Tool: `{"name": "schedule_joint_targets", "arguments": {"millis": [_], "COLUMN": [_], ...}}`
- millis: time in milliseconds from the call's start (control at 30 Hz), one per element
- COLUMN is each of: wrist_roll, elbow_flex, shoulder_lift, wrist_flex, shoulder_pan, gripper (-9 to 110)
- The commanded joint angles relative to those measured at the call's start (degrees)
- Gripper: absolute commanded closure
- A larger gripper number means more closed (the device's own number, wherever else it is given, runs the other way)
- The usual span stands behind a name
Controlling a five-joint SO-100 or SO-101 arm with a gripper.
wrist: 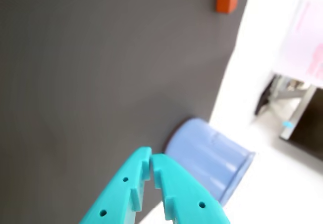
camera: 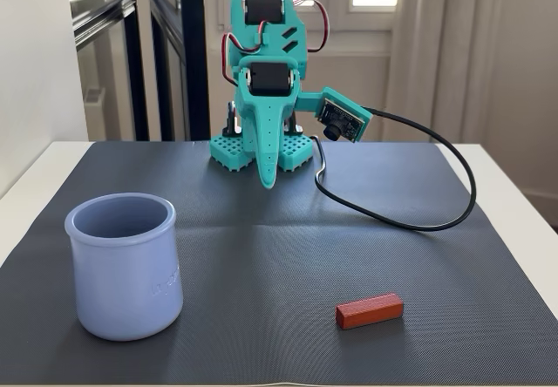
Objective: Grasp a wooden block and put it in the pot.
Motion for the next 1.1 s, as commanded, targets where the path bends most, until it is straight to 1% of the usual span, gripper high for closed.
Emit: {"name": "schedule_joint_targets", "arguments": {"millis": [0,133,367,500,733,933,1067], "wrist_roll": [-0.18,-0.26,-0.26,-0.26,-0.26,-0.35,-0.35], "elbow_flex": [-7.21,-13.97,-31.03,-41.75,-59.59,-71.37,-77.96], "shoulder_lift": [-8.26,-20.39,-43.51,-57.39,-76.90,-87.01,-92.64], "wrist_flex": [-4.22,-8.96,-8.79,-8.79,-8.53,2.37,7.12], "shoulder_pan": [-3.87,-8.79,-15.03,-16.79,-16.44,-15.82,-15.73], "gripper": [101,101,101,101,101,101,101]}}
